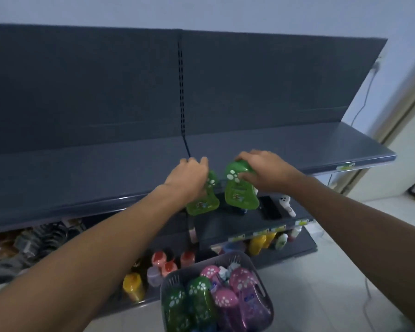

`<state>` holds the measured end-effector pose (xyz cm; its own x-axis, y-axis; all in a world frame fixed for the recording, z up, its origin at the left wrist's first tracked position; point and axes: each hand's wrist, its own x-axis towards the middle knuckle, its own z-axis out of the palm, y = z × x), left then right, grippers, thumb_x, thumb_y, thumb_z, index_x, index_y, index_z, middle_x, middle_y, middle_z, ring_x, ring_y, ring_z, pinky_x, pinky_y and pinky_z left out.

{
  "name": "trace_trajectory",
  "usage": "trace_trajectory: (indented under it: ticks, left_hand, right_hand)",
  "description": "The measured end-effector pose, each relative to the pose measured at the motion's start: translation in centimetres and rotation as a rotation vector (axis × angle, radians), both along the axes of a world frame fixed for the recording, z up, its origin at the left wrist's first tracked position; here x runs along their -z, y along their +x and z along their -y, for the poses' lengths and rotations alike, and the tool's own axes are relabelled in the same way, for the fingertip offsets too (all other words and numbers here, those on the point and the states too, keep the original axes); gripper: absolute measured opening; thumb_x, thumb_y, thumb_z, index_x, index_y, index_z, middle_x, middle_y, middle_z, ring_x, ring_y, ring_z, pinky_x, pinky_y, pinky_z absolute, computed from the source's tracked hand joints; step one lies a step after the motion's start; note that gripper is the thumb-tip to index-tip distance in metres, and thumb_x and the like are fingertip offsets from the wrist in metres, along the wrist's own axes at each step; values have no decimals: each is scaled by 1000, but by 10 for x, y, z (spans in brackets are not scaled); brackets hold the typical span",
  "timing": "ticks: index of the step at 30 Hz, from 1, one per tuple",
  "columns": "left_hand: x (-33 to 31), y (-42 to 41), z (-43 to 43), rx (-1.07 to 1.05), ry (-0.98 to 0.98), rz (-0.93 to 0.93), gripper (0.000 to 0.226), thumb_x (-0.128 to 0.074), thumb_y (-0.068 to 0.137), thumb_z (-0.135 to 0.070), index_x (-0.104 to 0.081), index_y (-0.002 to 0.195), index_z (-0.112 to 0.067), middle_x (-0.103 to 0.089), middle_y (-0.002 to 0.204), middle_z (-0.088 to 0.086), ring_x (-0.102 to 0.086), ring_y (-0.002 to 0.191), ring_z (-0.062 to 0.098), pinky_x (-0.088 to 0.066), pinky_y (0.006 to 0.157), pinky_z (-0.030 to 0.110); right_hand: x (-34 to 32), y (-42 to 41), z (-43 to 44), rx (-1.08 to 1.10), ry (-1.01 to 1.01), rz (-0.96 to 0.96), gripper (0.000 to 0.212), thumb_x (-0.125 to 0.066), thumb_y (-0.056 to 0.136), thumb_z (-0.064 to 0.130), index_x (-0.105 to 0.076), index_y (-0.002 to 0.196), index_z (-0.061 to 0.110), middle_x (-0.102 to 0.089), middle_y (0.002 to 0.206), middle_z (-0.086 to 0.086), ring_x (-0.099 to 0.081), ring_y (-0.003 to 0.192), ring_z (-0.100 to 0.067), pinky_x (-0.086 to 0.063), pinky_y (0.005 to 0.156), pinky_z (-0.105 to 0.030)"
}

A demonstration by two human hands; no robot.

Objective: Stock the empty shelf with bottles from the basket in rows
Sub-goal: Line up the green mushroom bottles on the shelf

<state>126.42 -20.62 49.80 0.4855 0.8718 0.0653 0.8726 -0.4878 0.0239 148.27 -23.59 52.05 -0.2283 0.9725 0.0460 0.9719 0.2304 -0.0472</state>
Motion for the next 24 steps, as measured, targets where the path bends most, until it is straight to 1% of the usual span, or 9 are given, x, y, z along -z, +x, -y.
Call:
trace_trajectory:
  ticks: [3, 6, 8, 10, 14, 16, 19, 22, 24]
  left_hand:
    - [-21, 4, -15, 9, 49, 15, 39, -65, 92, -22, -42, 120, -7, -55, 111, 19, -53, 107, 39, -47, 79, 42]
    - [-36, 10, -33, -9, 73, 50, 38, -64, 92, -21, -44, 121, -6, -55, 111, 19, -54, 106, 39, -47, 80, 42]
    - [-42, 17, -47, -29, 96, 68, 38, -64, 93, -21, -45, 123, -6, -56, 113, 19, -54, 108, 39, -47, 84, 42]
    - [-44, 24, -61, -52, 108, 87, 38, -64, 93, -20, -46, 124, -6, -56, 115, 18, -53, 109, 38, -46, 84, 41]
    - [-38, 40, -94, -107, 119, 107, 38, -62, 93, -19, -46, 126, -7, -55, 118, 17, -52, 109, 35, -49, 86, 42]
    - [-32, 47, -108, -139, 119, 107, 38, -61, 93, -20, -47, 126, -7, -55, 119, 15, -51, 109, 34, -49, 88, 43]
    - [-24, 59, -135, -200, 108, 146, 39, -63, 91, -19, -46, 125, -8, -57, 119, 13, -52, 109, 33, -49, 89, 43]
    - [-19, 70, -161, -261, 108, 240, 39, -67, 88, -15, -44, 120, -9, -59, 117, 12, -52, 105, 31, -50, 84, 43]
    - [-17, 74, -174, -275, 105, 243, 37, -67, 89, -15, -45, 118, -9, -60, 117, 12, -51, 105, 29, -49, 81, 41]
  right_hand:
    - [-24, 12, -18, -1, 56, -19, 42, -57, 96, 39, -50, 134, 24, -59, 119, -7, -56, 109, -30, -45, 89, -40]
    - [-42, 22, -47, -17, 102, -26, 41, -60, 94, 39, -51, 132, 26, -60, 118, -6, -57, 110, -29, -47, 90, -42]
    - [-50, 28, -72, -27, 105, -35, 42, -61, 93, 40, -50, 132, 28, -60, 118, -5, -57, 110, -29, -48, 91, -43]
    - [-53, 33, -100, -50, 102, -47, 43, -61, 94, 40, -49, 133, 28, -59, 120, -5, -56, 111, -28, -47, 93, -43]
    - [-51, 37, -159, -108, 80, -52, 48, -60, 96, 37, -47, 139, 19, -55, 131, -6, -53, 121, -29, -43, 100, -41]
    - [-45, 38, -185, -142, 76, -60, 47, -59, 96, 35, -48, 138, 18, -54, 133, -6, -53, 122, -28, -43, 101, -42]
    - [-34, 40, -225, -204, 79, -89, 45, -60, 96, 35, -50, 136, 18, -55, 133, -4, -54, 121, -28, -44, 100, -43]
    - [-21, 43, -264, -246, 83, -120, 43, -61, 95, 34, -52, 133, 18, -57, 129, -3, -57, 116, -28, -47, 97, -44]
    - [-14, 42, -284, -247, 86, -158, 42, -63, 93, 35, -54, 131, 18, -58, 126, -2, -58, 114, -27, -48, 95, -44]
